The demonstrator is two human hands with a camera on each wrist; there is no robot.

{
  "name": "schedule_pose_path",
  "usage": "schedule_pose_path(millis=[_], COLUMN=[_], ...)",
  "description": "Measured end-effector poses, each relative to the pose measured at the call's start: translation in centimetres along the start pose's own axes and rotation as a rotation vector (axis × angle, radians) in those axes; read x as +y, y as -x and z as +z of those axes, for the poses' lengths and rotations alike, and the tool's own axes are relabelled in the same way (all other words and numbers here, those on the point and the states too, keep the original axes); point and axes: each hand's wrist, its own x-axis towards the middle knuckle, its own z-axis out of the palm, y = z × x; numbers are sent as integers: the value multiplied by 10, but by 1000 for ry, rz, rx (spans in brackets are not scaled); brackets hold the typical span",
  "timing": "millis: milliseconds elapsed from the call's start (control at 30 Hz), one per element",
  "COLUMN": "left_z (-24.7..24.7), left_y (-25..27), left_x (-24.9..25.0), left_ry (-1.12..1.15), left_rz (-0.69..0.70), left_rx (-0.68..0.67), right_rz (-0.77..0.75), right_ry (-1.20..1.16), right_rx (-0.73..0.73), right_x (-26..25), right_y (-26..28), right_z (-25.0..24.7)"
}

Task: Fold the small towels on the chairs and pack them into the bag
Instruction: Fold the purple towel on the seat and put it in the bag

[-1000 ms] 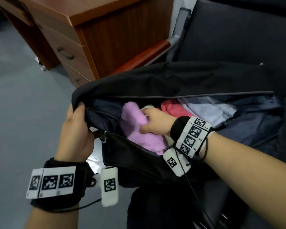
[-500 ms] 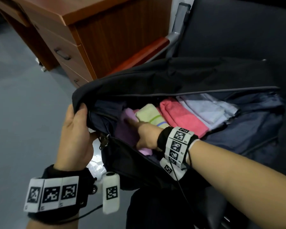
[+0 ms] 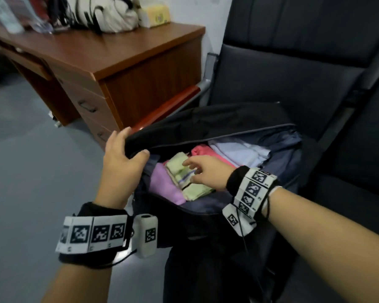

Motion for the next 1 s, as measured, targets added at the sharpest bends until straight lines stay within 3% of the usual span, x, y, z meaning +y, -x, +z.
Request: schedule_pose_path(millis=[167,367,667,867,1000], left_z=[84,249,512,633,682], left_y=[40,140,339,435,473], left_x=[77,177,256,267,263], left_ry=[-161,-206,-283,-273,-243], left_rz=[207,412,494,487,467], left_rx=[-219,-534,-1006,-1153,-1231], right_rz=[164,447,885,1184,1426], right_ry=[-15,-57,-242,-227,-128], right_rx=[275,537,862,960,902], right_x=[49,157,347,453,504], right_y=[123,330,630,737,778], right_z=[-66,-124,-110,-92,-86])
